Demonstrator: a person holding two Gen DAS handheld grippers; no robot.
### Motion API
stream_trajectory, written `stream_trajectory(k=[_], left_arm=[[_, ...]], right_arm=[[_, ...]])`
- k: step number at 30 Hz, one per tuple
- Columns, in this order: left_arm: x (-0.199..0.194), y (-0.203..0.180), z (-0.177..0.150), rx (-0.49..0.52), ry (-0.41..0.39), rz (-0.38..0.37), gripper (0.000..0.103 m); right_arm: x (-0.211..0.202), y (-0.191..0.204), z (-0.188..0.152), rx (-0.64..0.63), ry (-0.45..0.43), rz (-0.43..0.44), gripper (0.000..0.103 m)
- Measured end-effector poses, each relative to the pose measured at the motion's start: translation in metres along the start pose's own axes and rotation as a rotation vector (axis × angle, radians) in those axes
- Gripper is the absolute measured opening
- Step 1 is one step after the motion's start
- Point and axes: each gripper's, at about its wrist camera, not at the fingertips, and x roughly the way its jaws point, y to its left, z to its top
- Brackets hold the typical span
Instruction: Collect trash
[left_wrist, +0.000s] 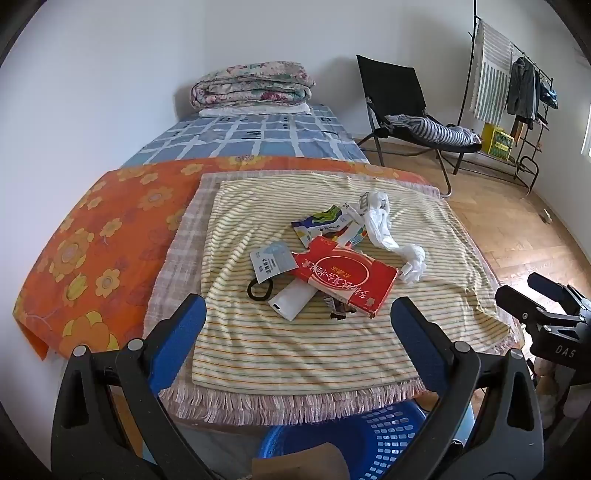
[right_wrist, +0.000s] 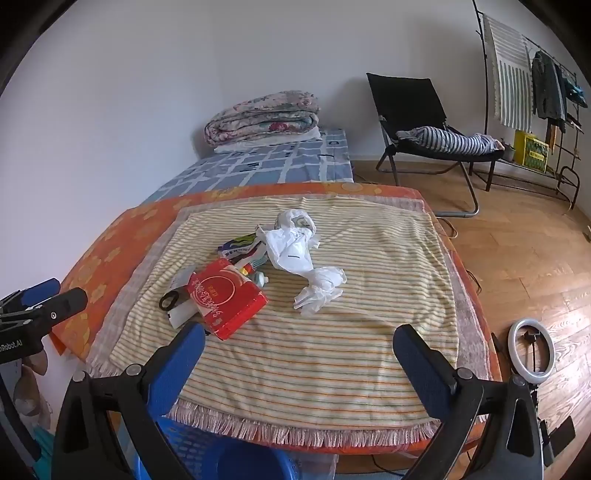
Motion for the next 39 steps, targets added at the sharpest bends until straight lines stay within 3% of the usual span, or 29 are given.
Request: stream_trajectory(k=[39], left_arm=[[0.007, 0.005, -0.008, 0.007, -0.006, 0.005, 0.102]], right_arm=[[-0.004, -0.009, -0.001, 0.025, 0.021, 0.0, 0.103]])
